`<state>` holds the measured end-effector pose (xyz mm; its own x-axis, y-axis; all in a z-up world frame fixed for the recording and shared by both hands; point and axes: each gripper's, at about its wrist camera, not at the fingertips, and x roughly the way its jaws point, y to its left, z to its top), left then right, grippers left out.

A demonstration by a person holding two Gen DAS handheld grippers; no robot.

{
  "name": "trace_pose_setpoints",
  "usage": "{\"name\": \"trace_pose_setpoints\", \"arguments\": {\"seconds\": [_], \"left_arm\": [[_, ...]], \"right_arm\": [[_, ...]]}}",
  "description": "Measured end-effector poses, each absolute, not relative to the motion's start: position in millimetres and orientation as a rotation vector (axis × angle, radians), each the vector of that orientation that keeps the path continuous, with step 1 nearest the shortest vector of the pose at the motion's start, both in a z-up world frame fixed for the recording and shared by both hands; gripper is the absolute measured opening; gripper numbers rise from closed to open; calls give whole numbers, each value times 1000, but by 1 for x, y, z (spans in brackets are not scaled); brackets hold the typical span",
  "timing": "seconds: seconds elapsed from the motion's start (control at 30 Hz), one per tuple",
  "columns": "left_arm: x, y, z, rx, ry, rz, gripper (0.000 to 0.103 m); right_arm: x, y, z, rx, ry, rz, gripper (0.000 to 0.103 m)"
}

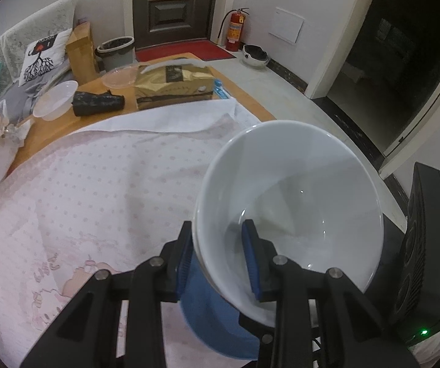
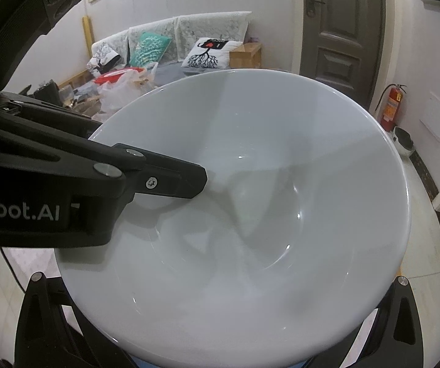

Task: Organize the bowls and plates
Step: 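Lower the white bowl onto the bowl on the blue plate with both grippers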

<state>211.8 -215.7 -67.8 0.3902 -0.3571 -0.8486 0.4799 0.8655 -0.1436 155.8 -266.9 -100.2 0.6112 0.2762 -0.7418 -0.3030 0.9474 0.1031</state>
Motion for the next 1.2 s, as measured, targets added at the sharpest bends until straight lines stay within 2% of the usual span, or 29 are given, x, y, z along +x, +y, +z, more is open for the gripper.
{"name": "trace_pose_setpoints", "arguments": {"seconds": [0.53, 1.2], "left_arm": [[211, -236, -107, 137, 1118, -559, 27], [202, -237, -118, 152, 1168, -582, 30]], "right_arm": [[155, -282, -134, -41, 932, 337, 101], [142, -284, -139, -48, 955, 351, 101]]}}
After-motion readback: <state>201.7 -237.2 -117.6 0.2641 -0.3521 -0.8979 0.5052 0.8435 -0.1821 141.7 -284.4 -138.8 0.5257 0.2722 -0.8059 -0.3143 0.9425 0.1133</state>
